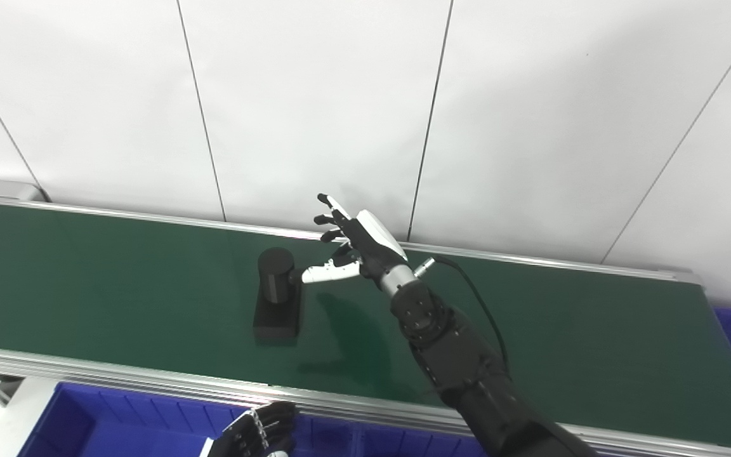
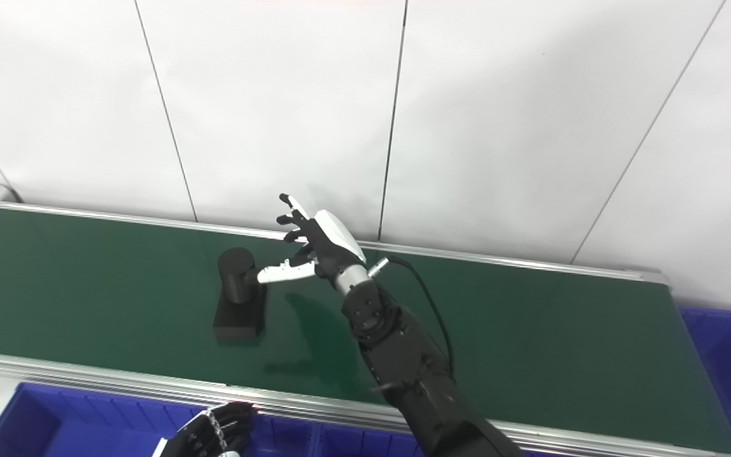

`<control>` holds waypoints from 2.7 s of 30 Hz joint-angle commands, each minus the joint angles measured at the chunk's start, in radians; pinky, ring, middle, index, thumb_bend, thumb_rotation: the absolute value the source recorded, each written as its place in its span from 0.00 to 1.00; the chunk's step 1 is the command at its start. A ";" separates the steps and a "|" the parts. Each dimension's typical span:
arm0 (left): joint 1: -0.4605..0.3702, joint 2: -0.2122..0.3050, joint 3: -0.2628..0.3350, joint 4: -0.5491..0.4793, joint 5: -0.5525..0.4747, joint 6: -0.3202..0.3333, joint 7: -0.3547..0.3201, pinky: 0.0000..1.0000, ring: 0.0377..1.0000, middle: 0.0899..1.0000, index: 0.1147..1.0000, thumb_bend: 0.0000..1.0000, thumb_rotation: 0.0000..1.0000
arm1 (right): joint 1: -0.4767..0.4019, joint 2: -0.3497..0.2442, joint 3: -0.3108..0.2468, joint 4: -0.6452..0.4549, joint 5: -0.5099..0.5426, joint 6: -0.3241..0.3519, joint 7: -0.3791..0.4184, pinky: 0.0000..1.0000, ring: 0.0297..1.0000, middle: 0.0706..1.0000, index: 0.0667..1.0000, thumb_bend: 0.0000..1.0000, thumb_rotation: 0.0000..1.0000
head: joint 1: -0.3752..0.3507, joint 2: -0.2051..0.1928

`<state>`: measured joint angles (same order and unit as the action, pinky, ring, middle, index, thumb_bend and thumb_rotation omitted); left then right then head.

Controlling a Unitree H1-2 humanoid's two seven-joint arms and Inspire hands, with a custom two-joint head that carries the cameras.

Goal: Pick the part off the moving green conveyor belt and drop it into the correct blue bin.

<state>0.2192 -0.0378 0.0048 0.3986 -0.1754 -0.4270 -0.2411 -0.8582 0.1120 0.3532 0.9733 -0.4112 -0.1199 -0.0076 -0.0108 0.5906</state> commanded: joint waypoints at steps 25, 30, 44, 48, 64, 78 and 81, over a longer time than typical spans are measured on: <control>0.035 -0.037 -0.003 -0.054 0.053 -0.041 0.040 0.76 0.69 0.69 0.63 0.56 0.00 | -0.098 0.109 0.052 0.265 0.014 -0.180 -0.001 1.00 0.97 0.97 0.99 0.97 0.27 | 0.059 0.019; 0.038 -0.042 -0.002 -0.054 0.061 -0.041 0.045 0.75 0.69 0.69 0.64 0.55 0.00 | -0.064 0.133 -0.004 0.300 0.046 -0.262 -0.150 0.45 0.57 0.61 0.61 0.75 0.01 | 0.062 0.025; 0.046 -0.044 -0.008 -0.048 0.072 -0.041 0.050 0.77 0.69 0.70 0.64 0.56 0.00 | 0.026 0.162 -0.028 0.214 0.082 -0.350 -0.540 0.06 0.43 0.02 0.03 0.51 0.00 | 0.064 0.040; 0.046 -0.044 -0.011 -0.049 0.069 -0.041 0.051 0.76 0.69 0.69 0.64 0.56 0.00 | 0.051 0.151 0.001 0.145 0.089 -0.350 -0.567 0.06 0.43 0.03 0.03 0.51 0.00 | 0.061 0.043; 0.041 -0.027 -0.013 -0.059 0.023 -0.041 0.015 0.73 0.68 0.69 0.63 0.55 0.00 | 0.405 -0.002 0.033 -0.575 -0.009 -0.323 -0.540 0.04 0.12 0.04 0.04 0.53 0.00 | -0.038 0.061; 0.048 -0.006 -0.041 -0.114 -0.015 -0.015 -0.006 0.75 0.67 0.67 0.63 0.57 0.00 | 0.906 -0.087 -0.102 -0.997 0.005 -0.286 -0.376 0.06 0.07 0.06 0.06 0.56 0.00 | -0.121 0.116; 0.046 -0.002 -0.045 -0.142 -0.022 0.005 -0.004 0.74 0.67 0.67 0.63 0.57 0.00 | 0.991 -0.084 -0.110 -0.991 -0.015 -0.302 -0.378 0.07 0.07 0.06 0.06 0.56 0.00 | -0.144 0.129</control>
<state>0.2719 -0.0465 -0.0388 0.2923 -0.1809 -0.4143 -0.2393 0.1198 0.0188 0.2425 0.0102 -0.4079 -0.3817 -0.3884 -0.1487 0.7148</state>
